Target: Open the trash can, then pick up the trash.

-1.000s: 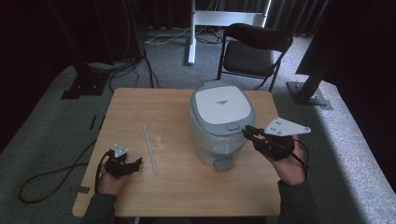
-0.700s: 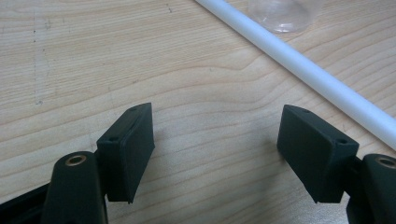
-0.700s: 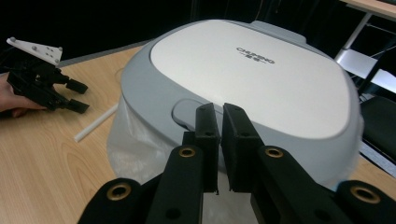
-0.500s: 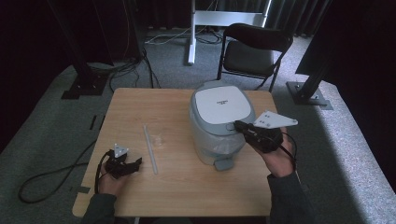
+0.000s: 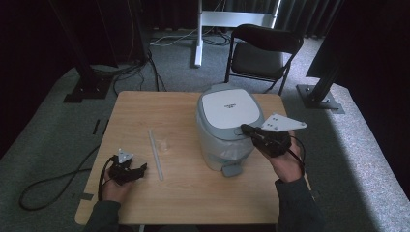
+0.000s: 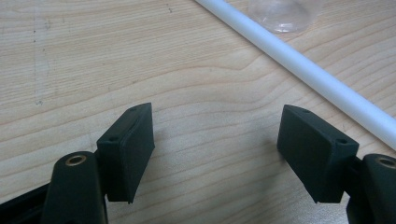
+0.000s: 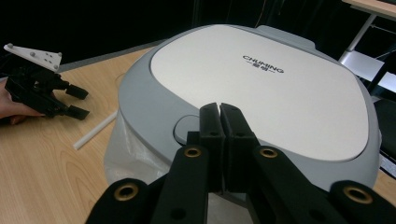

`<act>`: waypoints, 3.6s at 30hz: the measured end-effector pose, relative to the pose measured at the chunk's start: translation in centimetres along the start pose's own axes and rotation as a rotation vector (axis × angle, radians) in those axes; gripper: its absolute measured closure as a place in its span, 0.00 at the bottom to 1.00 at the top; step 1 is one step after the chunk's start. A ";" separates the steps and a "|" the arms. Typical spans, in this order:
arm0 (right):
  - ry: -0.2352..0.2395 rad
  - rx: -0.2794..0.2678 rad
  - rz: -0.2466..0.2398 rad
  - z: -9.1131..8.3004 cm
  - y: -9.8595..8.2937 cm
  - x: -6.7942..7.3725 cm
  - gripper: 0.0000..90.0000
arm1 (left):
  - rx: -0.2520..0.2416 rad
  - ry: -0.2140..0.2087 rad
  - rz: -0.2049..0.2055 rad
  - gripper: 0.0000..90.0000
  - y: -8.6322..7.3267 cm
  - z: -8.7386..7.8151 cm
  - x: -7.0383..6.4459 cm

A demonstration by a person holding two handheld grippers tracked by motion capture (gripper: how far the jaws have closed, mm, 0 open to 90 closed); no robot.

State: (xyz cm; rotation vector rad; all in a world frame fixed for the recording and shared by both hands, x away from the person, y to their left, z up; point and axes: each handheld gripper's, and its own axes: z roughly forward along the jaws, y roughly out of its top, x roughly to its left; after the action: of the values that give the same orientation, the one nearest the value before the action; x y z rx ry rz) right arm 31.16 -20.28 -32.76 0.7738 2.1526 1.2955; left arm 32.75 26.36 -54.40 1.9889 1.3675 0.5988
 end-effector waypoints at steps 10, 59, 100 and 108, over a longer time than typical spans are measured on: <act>0.019 0.003 0.032 0.0 -0.2 -0.3 1.00 | 0.000 0.000 -0.001 0.30 0.0 0.0 0.0; -0.162 0.154 0.138 0.0 -9.5 -3.5 0.67 | 0.000 -0.010 0.010 0.28 0.1 0.1 -0.1; -0.267 0.308 0.279 5.2 -19.6 -6.2 0.58 | -0.026 -0.055 -0.051 0.37 0.8 -1.5 -1.0; -0.263 0.334 0.281 6.1 -20.4 -6.1 0.58 | -0.064 -0.085 -0.056 0.36 2.0 -1.3 -2.3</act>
State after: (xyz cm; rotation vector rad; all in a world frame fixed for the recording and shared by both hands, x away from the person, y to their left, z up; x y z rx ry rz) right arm 35.32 -28.61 -52.91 1.3430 2.1199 0.9018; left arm 32.32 24.09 -52.10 1.8972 1.3320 0.5207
